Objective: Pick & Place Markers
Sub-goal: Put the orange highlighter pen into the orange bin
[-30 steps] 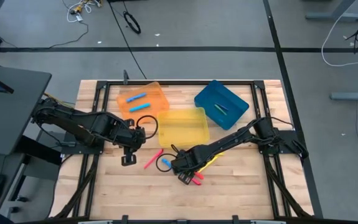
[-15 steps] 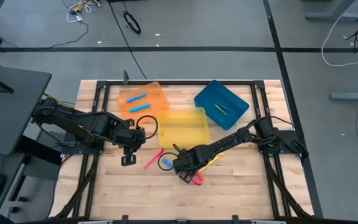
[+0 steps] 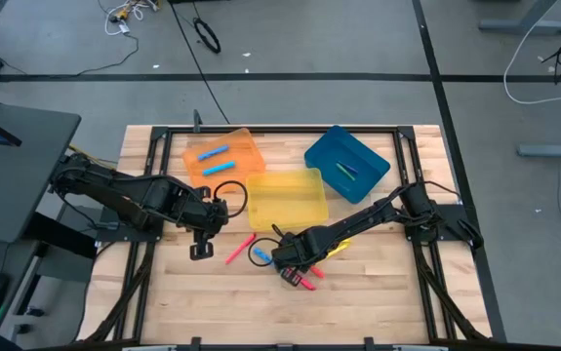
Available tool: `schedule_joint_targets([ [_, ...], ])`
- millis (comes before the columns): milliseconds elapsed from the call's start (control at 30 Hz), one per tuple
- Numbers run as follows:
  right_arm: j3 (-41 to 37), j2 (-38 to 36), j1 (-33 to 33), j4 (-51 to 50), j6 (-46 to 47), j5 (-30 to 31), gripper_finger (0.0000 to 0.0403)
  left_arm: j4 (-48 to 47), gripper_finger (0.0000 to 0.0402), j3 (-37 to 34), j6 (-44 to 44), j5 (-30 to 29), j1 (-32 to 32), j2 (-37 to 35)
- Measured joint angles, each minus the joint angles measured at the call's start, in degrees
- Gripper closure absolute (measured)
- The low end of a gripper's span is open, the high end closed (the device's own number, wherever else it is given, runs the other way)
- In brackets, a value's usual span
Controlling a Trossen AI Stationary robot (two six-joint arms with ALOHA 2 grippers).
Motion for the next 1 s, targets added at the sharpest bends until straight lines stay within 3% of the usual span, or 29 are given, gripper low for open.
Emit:
schedule_joint_targets([
  [333, -0.1, -3.3, 0.4, -0.3, 1.7, -1.8, 0.0354, 0.0, 0.0337, 0.0, -0.1, 0.0, 0.0, 0.0],
  [567, -0.1, -10.6, 0.5, -3.2, 2.2, -0.5, 0.0354, 0.0, 0.0337, 0.0, -0.1, 0.0, 0.0, 0.0],
  [733, -0.1, -18.9, 0.7, -4.3, 3.5, 4.5, 0.0353, 0.0, 0.0337, 0.0, -0.1, 0.0, 0.0, 0.0],
  [1000, 0.1, -29.6, 1.3, -1.8, 4.2, 18.5, 0.0352, 0.1, 0.0337, 0.0, -0.6, -2.0, 0.0, 0.0],
])
